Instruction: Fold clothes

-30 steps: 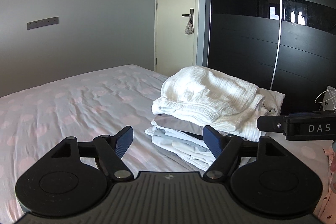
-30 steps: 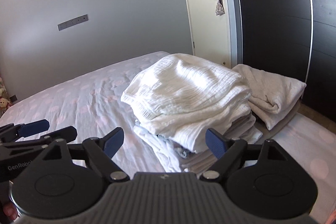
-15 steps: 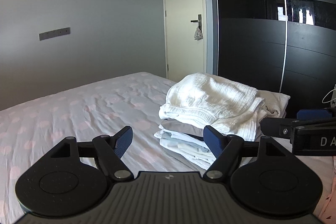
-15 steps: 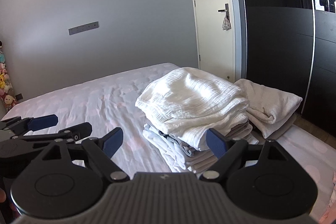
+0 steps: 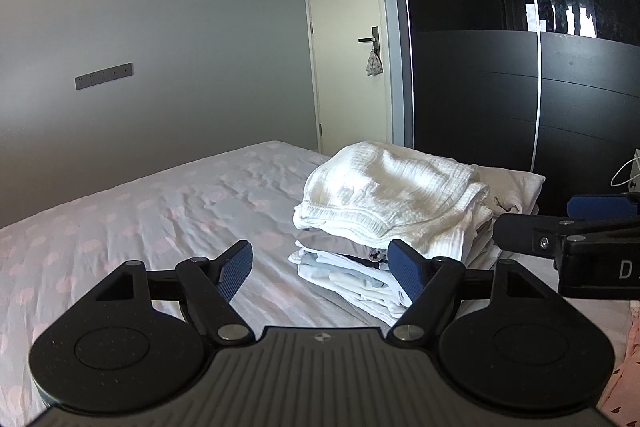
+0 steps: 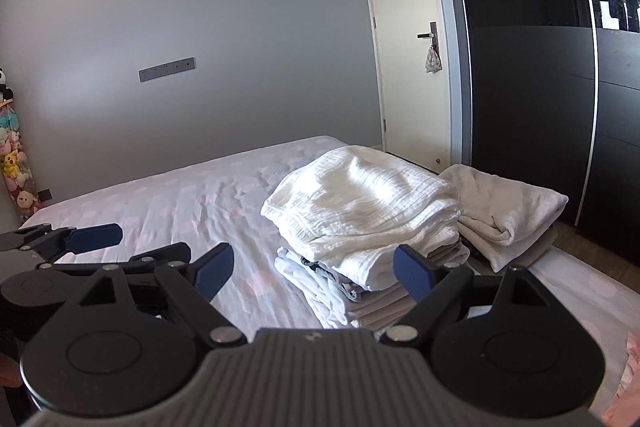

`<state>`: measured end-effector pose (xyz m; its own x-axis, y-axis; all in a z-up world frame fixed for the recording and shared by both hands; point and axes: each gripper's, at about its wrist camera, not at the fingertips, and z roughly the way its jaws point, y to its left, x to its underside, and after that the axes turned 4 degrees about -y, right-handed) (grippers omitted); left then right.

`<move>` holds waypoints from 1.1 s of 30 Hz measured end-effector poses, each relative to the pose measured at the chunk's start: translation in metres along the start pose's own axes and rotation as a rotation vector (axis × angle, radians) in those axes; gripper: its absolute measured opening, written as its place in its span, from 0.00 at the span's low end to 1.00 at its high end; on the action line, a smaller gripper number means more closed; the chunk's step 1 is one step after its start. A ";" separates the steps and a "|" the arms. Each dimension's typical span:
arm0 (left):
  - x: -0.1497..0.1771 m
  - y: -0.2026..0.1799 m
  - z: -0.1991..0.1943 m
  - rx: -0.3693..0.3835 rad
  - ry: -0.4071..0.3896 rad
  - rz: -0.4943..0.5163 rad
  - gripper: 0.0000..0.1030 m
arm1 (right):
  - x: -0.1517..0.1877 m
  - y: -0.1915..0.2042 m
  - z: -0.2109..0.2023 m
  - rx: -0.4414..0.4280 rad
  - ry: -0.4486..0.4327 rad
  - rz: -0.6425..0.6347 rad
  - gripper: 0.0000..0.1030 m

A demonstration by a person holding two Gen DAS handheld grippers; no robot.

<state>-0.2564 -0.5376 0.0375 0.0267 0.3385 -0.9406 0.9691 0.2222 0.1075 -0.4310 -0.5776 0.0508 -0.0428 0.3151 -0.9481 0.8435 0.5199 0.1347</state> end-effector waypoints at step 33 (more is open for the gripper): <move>0.000 -0.002 0.004 0.024 0.063 -0.075 0.72 | 0.006 0.003 -0.003 0.021 -0.021 -0.029 0.87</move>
<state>-0.2577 -0.5417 0.0362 -0.0606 0.3790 -0.9234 0.9735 0.2268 0.0292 -0.4306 -0.5714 0.0466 -0.0565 0.2833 -0.9574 0.8533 0.5116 0.1011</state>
